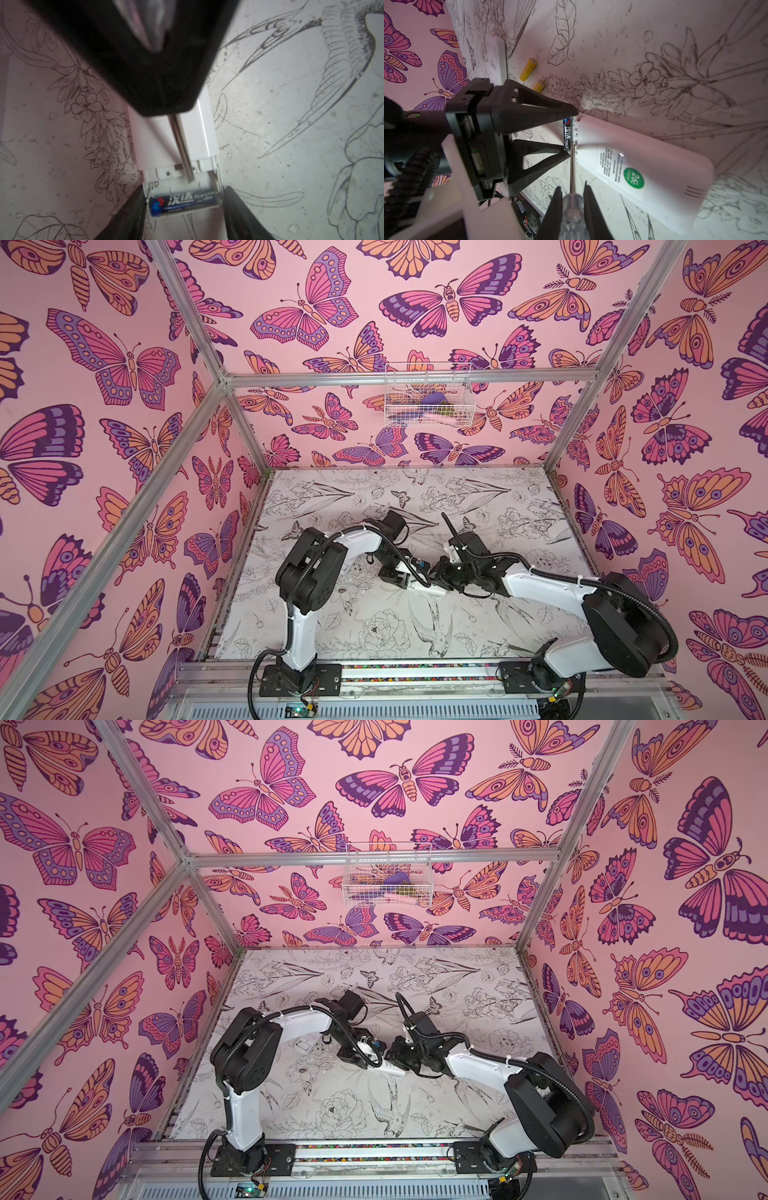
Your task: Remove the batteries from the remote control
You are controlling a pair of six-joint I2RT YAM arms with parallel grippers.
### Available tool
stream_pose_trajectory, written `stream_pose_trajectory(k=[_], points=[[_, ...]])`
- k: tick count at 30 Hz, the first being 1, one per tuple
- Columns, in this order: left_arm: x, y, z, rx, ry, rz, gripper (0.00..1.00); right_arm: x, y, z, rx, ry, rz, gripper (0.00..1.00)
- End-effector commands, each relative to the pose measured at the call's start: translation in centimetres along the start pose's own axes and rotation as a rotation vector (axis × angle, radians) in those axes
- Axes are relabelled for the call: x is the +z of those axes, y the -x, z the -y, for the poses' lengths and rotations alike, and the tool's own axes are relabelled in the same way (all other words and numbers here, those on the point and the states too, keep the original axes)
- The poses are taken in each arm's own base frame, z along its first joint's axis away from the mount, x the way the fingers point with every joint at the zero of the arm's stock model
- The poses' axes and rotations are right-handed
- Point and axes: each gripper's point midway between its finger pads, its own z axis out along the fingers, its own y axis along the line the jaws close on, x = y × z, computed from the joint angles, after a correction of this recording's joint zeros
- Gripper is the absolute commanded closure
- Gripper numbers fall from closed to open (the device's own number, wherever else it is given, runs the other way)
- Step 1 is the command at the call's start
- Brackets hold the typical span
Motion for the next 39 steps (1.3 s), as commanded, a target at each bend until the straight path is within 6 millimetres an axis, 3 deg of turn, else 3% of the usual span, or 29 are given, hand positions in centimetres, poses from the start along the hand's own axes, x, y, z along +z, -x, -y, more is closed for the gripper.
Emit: stream_pose_trajectory(k=[1, 11, 13, 20, 23, 30, 37, 38, 39], points=[[0.6, -1.0, 1.8, 0.007, -0.05, -0.038, 0.45, 0.7, -0.2, 0.7, 0.007, -0.064, 0.004, 1.0], [0.5, -1.3, 1.7, 0.0, -0.045, -0.056, 0.45, 2.1, -0.8, 1.8, -0.003, -0.066, -0.037, 1.0], [0.4, -1.0, 1.6, -0.011, -0.042, -0.046, 0.45, 2.8, -0.8, 2.9, 0.025, -0.07, -0.048, 1.0], [0.6, -1.3, 1.7, -0.006, -0.045, -0.062, 0.45, 2.4, 0.0, 3.4, 0.058, -0.019, -0.027, 1.0], [0.4, -1.5, 1.9, 0.01, -0.043, -0.072, 0.4, 2.2, 0.1, 3.6, 0.04, -0.033, -0.026, 1.0], [-1.5, 0.1, 1.4, 0.016, 0.01, -0.037, 0.28, -1.3, 1.4, 0.6, -0.025, 0.045, 0.035, 1.0], [-4.9, 3.0, 0.2, -0.024, 0.105, 0.021, 0.14, -5.5, 4.0, 0.9, -0.019, 0.079, 0.167, 1.0], [-5.4, 3.2, 0.1, -0.037, 0.118, 0.023, 0.03, -5.8, 4.4, 1.2, -0.01, 0.068, 0.188, 1.0], [-5.9, 3.4, -0.1, -0.056, 0.135, 0.025, 0.0, -6.1, 5.0, 1.7, -0.004, 0.061, 0.206, 1.0]])
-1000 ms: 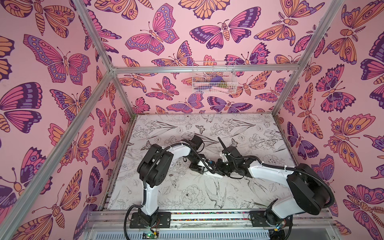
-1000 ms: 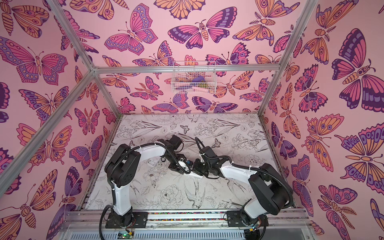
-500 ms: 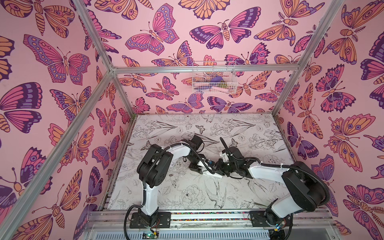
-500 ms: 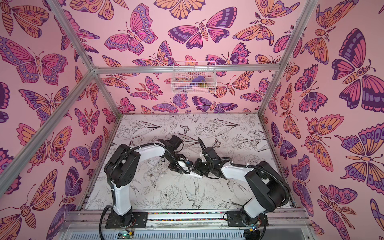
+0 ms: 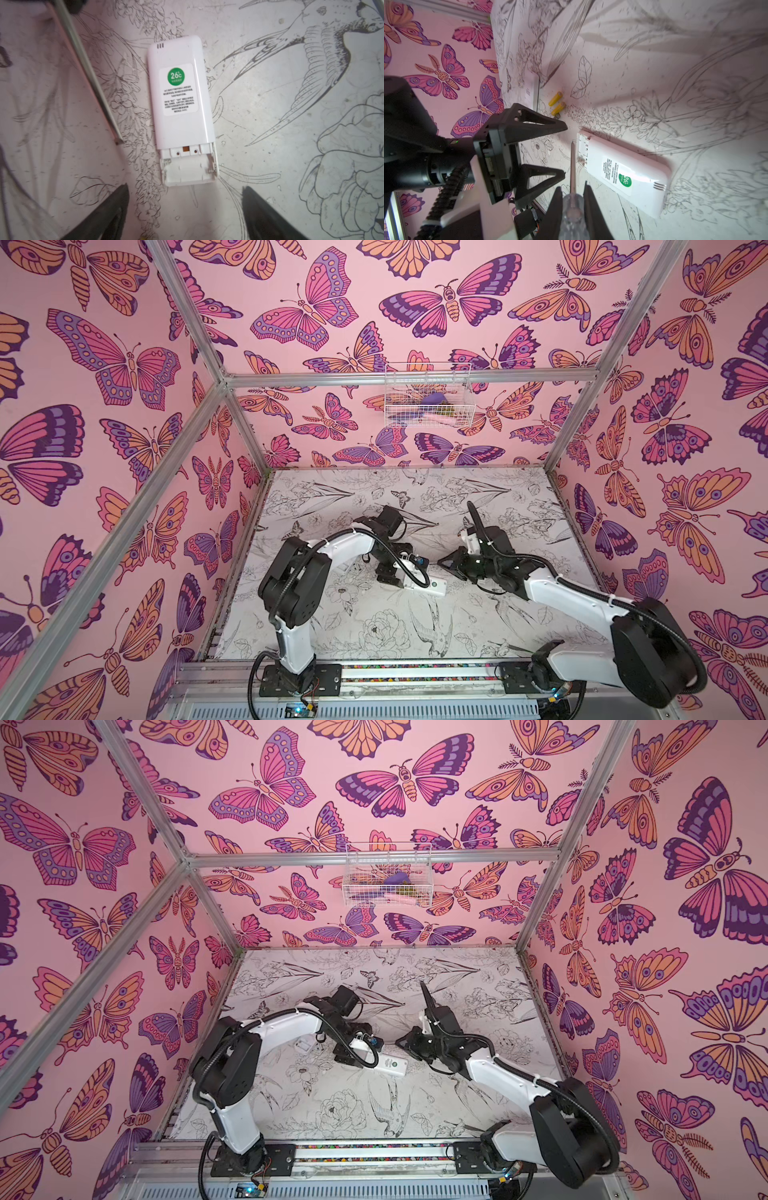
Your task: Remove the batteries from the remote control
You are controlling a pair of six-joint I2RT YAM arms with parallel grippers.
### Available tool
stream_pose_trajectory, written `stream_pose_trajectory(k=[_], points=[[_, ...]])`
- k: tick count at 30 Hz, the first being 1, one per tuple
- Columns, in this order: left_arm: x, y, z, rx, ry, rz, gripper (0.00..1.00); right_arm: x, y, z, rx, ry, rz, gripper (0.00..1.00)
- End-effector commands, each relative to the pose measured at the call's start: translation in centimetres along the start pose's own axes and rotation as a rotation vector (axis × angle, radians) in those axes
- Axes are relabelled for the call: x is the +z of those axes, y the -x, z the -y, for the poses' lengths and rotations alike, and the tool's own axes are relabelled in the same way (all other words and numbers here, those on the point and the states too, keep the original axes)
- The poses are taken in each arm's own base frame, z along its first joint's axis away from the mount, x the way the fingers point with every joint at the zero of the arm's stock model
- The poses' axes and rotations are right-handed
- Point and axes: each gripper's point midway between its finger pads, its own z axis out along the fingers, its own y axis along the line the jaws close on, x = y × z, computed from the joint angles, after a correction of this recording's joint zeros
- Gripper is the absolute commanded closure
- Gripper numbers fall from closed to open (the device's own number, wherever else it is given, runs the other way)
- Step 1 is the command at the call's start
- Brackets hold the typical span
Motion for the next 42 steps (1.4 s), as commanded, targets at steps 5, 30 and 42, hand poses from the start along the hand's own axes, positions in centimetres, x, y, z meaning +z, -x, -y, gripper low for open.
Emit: stream_pose_trajectory(k=[5, 30, 42], points=[[-4.3, 1.6, -1.3, -0.162, 0.108, 0.024, 0.0, -0.2, 2.3, 3.4, 0.024, -0.067, 0.075, 0.98], [-15.0, -16.7, -3.9, -1.084, 0.857, 0.012, 0.01, 5.8, 2.7, 6.9, 0.079, -0.173, -0.098, 0.52], [-14.9, -20.2, -2.5, -1.197, 0.978, 0.033, 0.01, 3.3, 2.7, 9.1, -0.013, -0.424, -0.119, 0.4]])
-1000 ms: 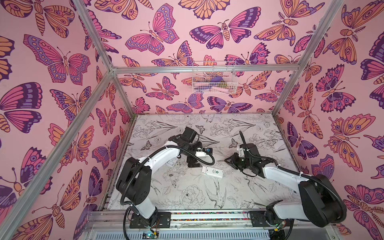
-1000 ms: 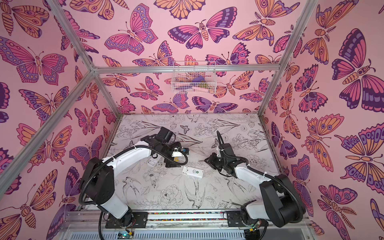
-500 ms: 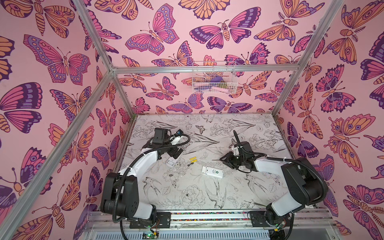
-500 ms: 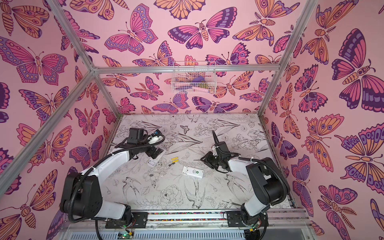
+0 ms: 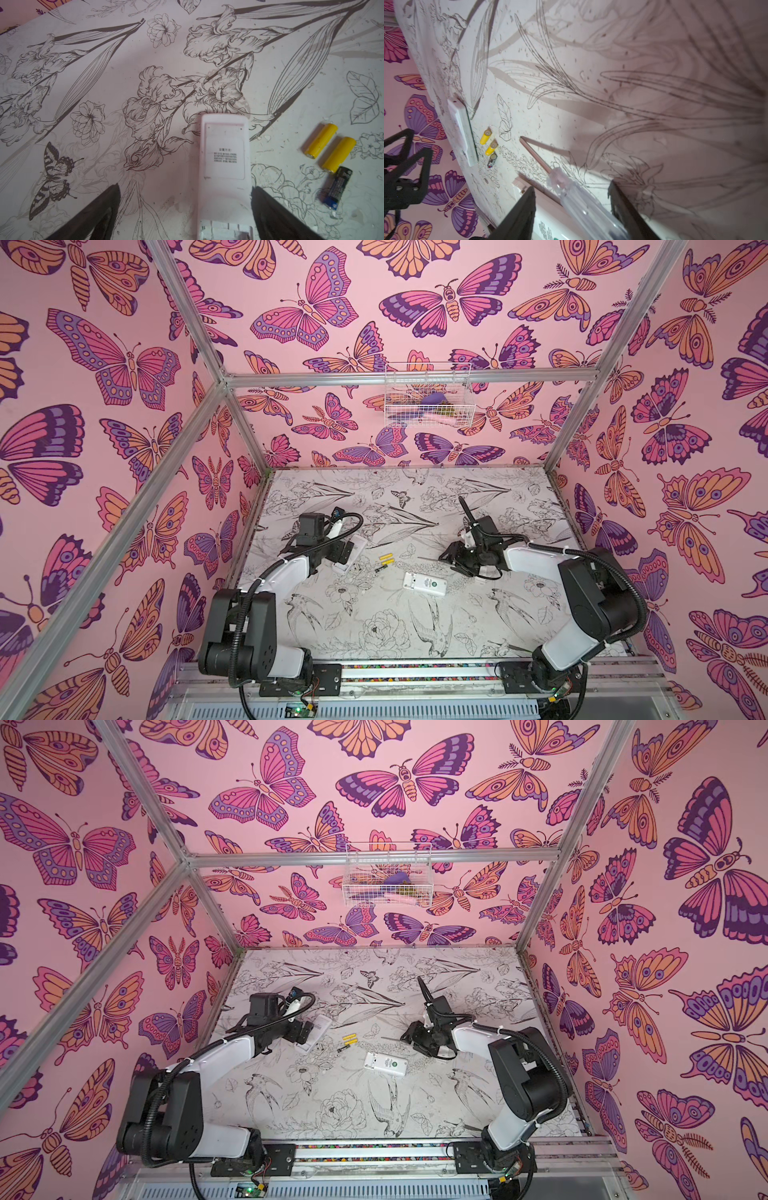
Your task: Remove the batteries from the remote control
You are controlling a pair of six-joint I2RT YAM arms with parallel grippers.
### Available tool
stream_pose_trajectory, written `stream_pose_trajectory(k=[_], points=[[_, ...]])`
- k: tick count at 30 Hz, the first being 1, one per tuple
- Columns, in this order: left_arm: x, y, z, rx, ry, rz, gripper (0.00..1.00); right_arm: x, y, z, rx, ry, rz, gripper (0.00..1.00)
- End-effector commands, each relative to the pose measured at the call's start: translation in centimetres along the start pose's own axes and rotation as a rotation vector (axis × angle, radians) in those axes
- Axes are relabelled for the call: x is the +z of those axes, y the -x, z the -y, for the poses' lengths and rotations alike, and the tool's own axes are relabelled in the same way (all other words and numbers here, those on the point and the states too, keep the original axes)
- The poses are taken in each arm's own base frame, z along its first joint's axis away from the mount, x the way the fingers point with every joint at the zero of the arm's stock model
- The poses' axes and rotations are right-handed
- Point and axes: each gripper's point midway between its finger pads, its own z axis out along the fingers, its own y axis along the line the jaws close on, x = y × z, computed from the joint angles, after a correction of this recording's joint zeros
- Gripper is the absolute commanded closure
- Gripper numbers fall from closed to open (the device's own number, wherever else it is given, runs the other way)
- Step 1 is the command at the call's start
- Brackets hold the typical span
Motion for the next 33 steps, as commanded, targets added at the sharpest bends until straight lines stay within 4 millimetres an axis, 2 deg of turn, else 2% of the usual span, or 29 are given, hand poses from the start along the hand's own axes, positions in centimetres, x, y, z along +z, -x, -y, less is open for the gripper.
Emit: stream_pose_trajectory(k=[1, 3, 9, 13, 18, 25, 33], points=[[-0.2, 0.4, -1.1, -0.046, 0.054, 0.06, 0.01, -1.2, -0.4, 1.9, -0.055, -0.158, -0.011, 0.4], [-0.4, 0.6, -1.7, -0.08, 0.082, 0.071, 0.01, -1.7, -0.3, 2.0, -0.074, -0.201, -0.016, 0.39], [-0.1, 0.8, -1.1, -0.059, 0.062, 0.146, 0.01, -2.8, -0.1, 1.4, -0.174, -0.307, -0.012, 0.37], [-0.1, 1.0, -1.8, -0.06, 0.11, 0.208, 0.01, -3.8, -0.3, 0.4, -0.279, -0.391, -0.019, 0.35], [-0.1, 0.7, -2.1, -0.104, 0.142, 0.269, 0.01, -4.7, 0.0, 0.7, -0.339, -0.501, -0.036, 0.34], [-0.4, 1.1, -2.0, -0.121, 0.152, 0.36, 0.01, -7.5, 1.6, 0.0, -0.427, -0.605, 0.045, 0.28], [-1.1, 1.2, -2.7, -0.141, 0.204, 0.407, 0.01, -9.0, 2.9, -0.5, -0.496, -0.641, 0.108, 0.18]])
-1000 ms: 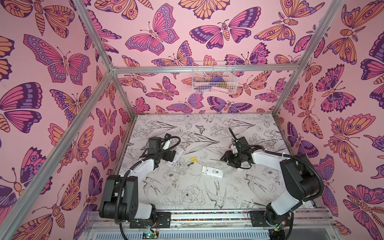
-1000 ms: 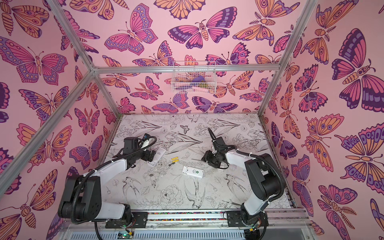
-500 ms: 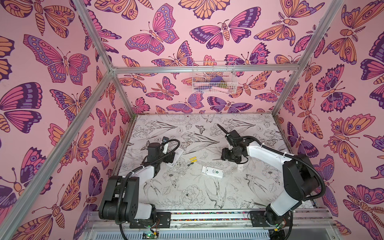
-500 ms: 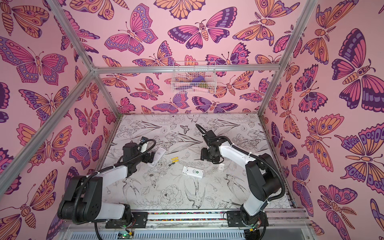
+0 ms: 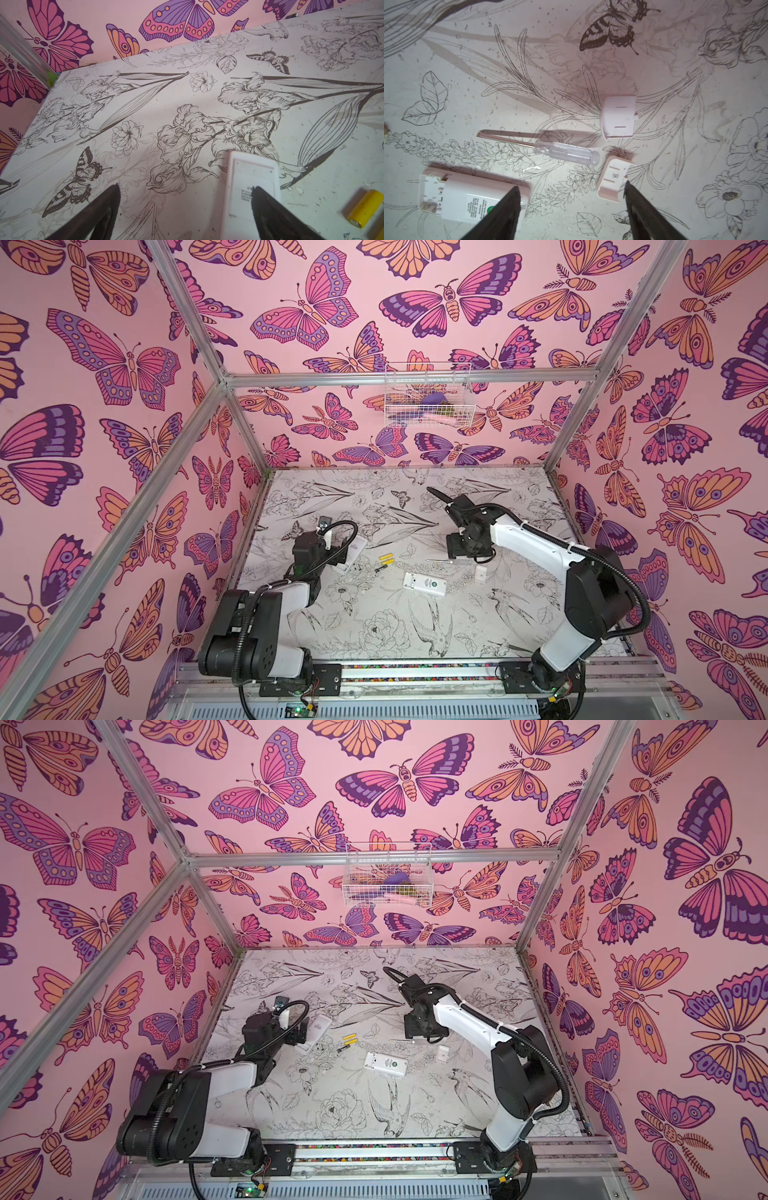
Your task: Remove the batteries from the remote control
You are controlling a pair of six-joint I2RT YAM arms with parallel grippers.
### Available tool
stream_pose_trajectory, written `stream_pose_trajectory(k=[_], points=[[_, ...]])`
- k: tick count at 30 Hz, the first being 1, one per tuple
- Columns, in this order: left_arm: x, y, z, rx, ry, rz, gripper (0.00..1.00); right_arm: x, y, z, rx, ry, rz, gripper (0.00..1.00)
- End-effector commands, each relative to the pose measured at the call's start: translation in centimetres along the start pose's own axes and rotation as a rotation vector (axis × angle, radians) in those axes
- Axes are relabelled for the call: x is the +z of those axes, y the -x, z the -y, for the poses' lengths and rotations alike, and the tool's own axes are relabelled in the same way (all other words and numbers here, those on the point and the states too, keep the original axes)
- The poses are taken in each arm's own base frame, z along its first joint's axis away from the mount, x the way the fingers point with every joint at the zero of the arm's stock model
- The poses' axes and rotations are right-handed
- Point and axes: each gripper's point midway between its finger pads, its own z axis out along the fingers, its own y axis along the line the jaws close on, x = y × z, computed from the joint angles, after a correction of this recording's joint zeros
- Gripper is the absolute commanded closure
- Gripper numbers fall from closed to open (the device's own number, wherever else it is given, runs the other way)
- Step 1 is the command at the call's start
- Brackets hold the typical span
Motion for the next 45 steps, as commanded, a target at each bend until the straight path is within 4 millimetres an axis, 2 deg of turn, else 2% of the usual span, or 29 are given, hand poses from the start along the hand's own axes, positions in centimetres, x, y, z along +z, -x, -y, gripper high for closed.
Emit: stream_pose_trajectory(k=[1, 2, 4, 5, 6, 10, 12, 13, 15, 16, 20, 28, 35, 45], points=[[-0.1, 1.0, -0.6, -0.016, 0.03, 0.056, 0.01, -1.7, 0.8, 1.4, -0.051, -0.064, 0.053, 0.17], [-0.1, 0.9, -0.6, -0.016, 0.033, 0.055, 0.01, -1.9, 1.2, 1.6, -0.061, -0.074, 0.081, 0.14], [-0.1, 0.9, -0.7, -0.021, 0.041, 0.055, 0.01, -2.7, 2.4, 2.5, -0.075, -0.113, 0.172, 0.0], [-0.2, 0.9, -0.8, -0.022, 0.043, 0.059, 0.01, -2.7, 2.8, 3.3, -0.076, -0.15, 0.219, 0.01], [-0.2, 0.9, -0.8, -0.023, 0.044, 0.06, 0.01, -3.8, 3.4, 4.1, -0.068, -0.169, 0.292, 0.01], [-0.4, 0.8, -1.2, -0.034, 0.066, 0.08, 0.01, -4.7, 4.7, 6.4, -0.054, -0.189, 0.437, 0.01], [-0.4, 1.1, -1.8, -0.057, 0.093, 0.098, 0.01, -4.5, 5.0, 7.4, -0.071, -0.188, 0.514, 0.01], [-0.7, -0.4, -1.9, -0.072, 0.102, 0.07, 0.01, -4.6, 5.2, 7.9, -0.078, -0.198, 0.55, 0.01], [-0.5, -1.7, -1.6, -0.05, 0.096, 0.082, 0.01, -4.4, 5.1, 8.9, -0.114, -0.222, 0.623, 0.0], [-0.6, -1.3, -1.8, -0.044, 0.109, 0.123, 0.01, -4.3, 5.2, 9.2, -0.124, -0.226, 0.654, 0.0], [-0.4, -1.3, -2.0, -0.058, 0.109, 0.089, 0.01, -3.5, 5.1, 10.7, -0.127, -0.219, 0.777, 0.0], [0.3, -1.4, -2.7, -0.082, 0.137, 0.049, 0.0, -1.6, 6.0, 13.6, 0.004, -0.131, 0.921, 0.01], [0.1, -1.5, -2.8, -0.078, 0.154, 0.059, 0.01, 0.4, 6.8, 14.7, 0.011, -0.145, 0.935, 0.01], [0.0, -1.9, -4.4, -0.115, 0.254, 0.035, 0.01, -0.9, 6.1, 14.1, -0.018, -0.102, 0.976, 0.02]])
